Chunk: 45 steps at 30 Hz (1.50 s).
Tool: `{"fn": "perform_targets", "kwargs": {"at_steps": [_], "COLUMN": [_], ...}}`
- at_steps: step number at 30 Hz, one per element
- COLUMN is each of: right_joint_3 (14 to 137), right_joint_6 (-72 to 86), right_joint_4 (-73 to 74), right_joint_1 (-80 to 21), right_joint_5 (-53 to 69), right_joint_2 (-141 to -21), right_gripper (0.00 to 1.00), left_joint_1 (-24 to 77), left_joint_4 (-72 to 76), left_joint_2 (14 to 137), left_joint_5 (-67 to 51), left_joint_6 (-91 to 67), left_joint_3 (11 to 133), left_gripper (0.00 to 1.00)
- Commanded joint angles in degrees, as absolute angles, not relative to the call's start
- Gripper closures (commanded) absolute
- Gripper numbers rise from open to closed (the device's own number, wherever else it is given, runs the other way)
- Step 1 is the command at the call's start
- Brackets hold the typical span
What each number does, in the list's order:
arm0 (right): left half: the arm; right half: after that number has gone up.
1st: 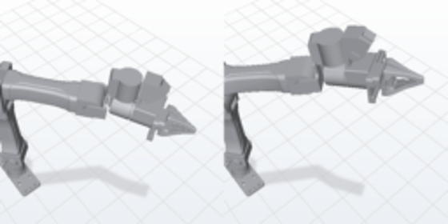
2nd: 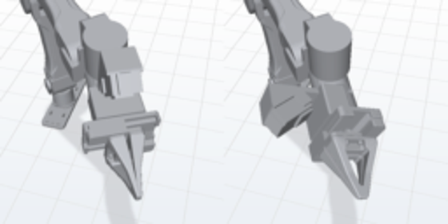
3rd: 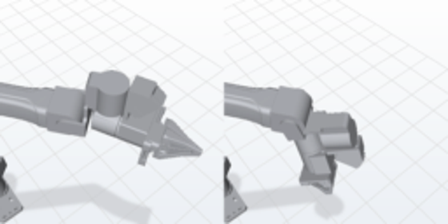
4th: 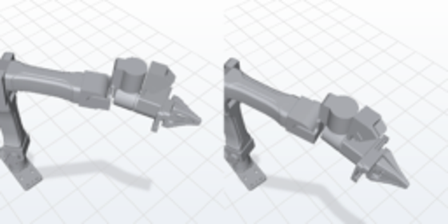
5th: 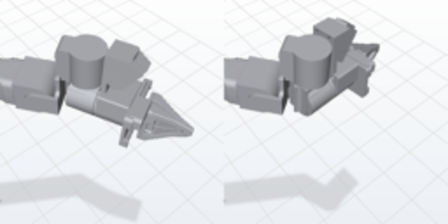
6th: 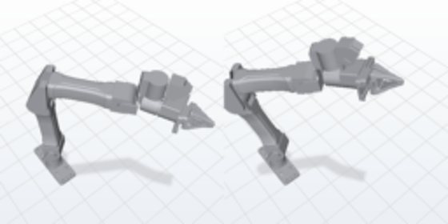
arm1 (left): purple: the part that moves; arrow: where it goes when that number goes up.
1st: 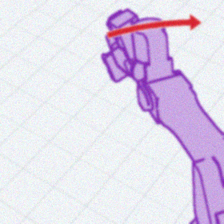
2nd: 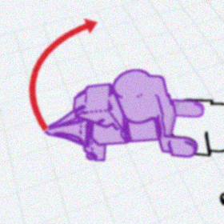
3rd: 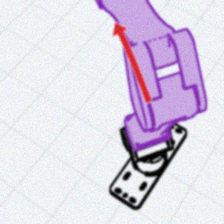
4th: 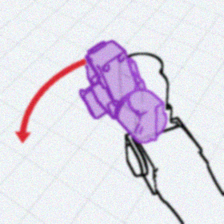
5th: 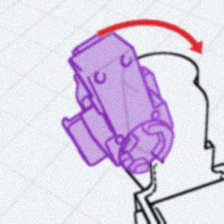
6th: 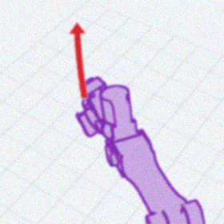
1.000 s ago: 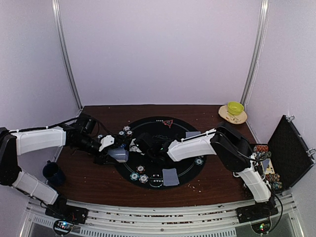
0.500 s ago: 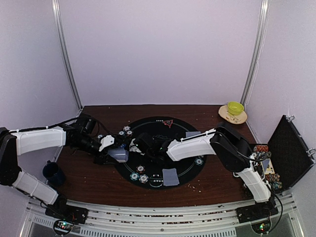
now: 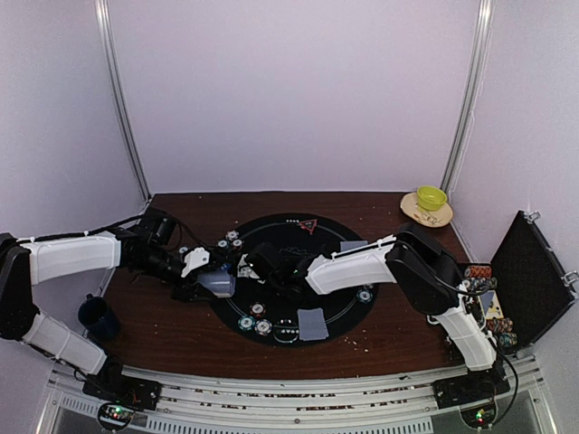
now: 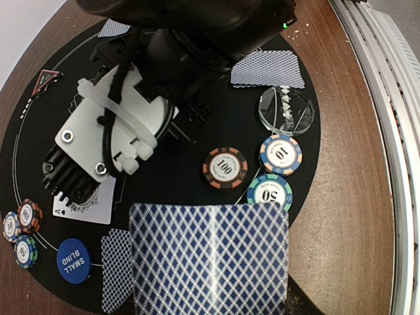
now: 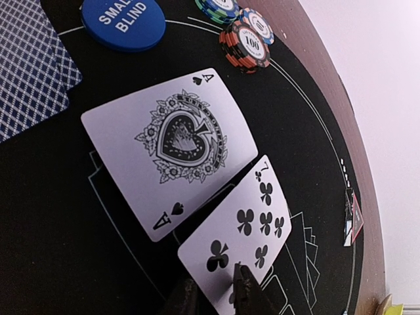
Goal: Distribute texas hold em gaming equipment
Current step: Flop the poker card in the community card area.
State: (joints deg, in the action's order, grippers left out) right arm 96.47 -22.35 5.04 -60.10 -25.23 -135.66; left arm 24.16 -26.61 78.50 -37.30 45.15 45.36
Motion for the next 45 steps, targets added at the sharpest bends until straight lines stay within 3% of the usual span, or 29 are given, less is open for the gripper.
{"fn": "perform_targets", "kwargs": {"at_steps": [1, 27, 33, 38, 45], "right_joint_3": [95.61, 91.33, 87.80, 83.44, 76.86], "right_joint_6": [-21.88, -20.24, -16.49, -12.03, -0.07], "right_joint_4": [6.20, 6.31, 4.71, 2.10, -2.10], "right_joint_1": [-60.60, -61.44, -61.33, -61.15, -59.58], "right_joint_5": [-23.52, -24.22, -28.11, -29.75, -22.51], "right_joint_2": [-133.20, -125.57, -119.36, -114.41, -106.30], "right_gripper": [0.77, 0.60, 0.40, 0.02, 0.00], "left_joint_1": [24.20, 24.16, 24.15, 24.23, 24.20], "left_joint_4": [-24.75, -24.70, -24.71, -24.74, -24.72], "left_joint_2": [78.69, 78.44, 78.40, 78.05, 77.79], "left_joint_5": [-38.23, -38.28, -38.34, -38.33, -38.46], "left_joint_6": [45.64, 45.60, 45.53, 45.48, 45.51], "left_joint_3": [45.35, 45.34, 45.33, 45.26, 45.26], "left_gripper": [0.53, 0.53, 0.53, 0.53, 0.53]}}
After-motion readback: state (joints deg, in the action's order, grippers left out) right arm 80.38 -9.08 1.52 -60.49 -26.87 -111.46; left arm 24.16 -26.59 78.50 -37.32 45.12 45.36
